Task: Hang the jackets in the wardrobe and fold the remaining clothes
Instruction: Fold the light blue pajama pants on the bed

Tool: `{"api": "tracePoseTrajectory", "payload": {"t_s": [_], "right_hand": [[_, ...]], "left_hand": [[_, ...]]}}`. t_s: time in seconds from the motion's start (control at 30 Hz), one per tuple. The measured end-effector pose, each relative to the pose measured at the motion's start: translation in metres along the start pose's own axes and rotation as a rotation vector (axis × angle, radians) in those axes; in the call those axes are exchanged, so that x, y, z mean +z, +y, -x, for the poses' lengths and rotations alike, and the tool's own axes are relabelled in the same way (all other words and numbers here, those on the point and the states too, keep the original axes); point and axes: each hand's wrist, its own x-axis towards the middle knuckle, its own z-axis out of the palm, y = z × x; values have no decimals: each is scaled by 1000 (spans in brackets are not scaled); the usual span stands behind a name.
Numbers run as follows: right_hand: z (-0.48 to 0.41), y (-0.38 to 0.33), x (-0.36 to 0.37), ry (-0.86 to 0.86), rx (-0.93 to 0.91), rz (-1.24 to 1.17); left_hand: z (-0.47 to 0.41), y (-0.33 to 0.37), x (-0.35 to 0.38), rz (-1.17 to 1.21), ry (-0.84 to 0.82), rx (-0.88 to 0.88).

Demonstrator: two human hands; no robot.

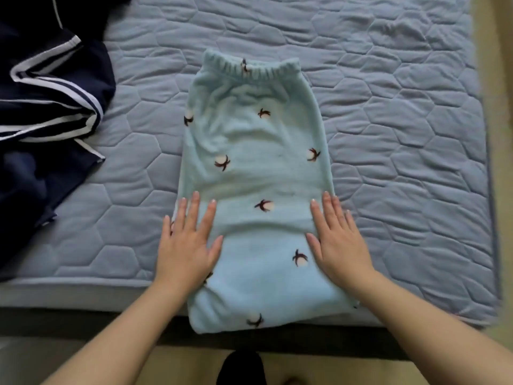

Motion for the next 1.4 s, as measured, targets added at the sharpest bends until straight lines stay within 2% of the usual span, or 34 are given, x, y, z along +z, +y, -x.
{"api": "tracePoseTrajectory", "payload": {"t_s": [0.07,0.17,0.2,0.23,0.33,0.4,0.53,0.63,0.77,0.87,0.97,1.13,1.23,1.3,1.33,1.4], "right_hand": [[26,1,2,-36,145,-276],[59,-4,-5,10,385,-755],[67,-4,-7,-19,470,-883],[73,-4,-8,-73,540,-980],[87,-1,-12,-143,611,-1086],[96,-1,-20,-136,613,-1133],[129,-7,-37,-191,598,-1169],[173,-11,-45,-277,632,-1192],[223,-17,-78,-438,519,-1293],[219,-21,-116,-427,486,-1313],[175,-28,-151,-317,551,-1388],[57,-42,-187,-218,629,-1434],[-5,-43,-191,-143,609,-1466],[-31,-45,-177,31,529,-1202],[-35,-49,-166,122,454,-926],[-34,-64,-136,238,199,-413]], "left_hand": [[27,3,-5,270,55,-150],[68,16,-11,1097,44,-569],[79,21,-10,1306,6,-688],[88,25,-8,1412,-56,-751],[102,39,-4,1514,-203,-748],[107,47,-11,1525,-243,-759],[139,46,-34,1488,-199,-834],[184,44,-68,1434,-307,-858],[230,44,-121,1390,-486,-751],[229,38,-154,1446,-507,-740],[188,32,-176,1507,-431,-723],[75,31,-202,1596,-228,-877],[7,23,-197,1681,-114,-792],[-28,25,-178,1524,-19,-637],[-37,28,-165,1309,16,-511],[-45,36,-135,718,57,-195]]}}
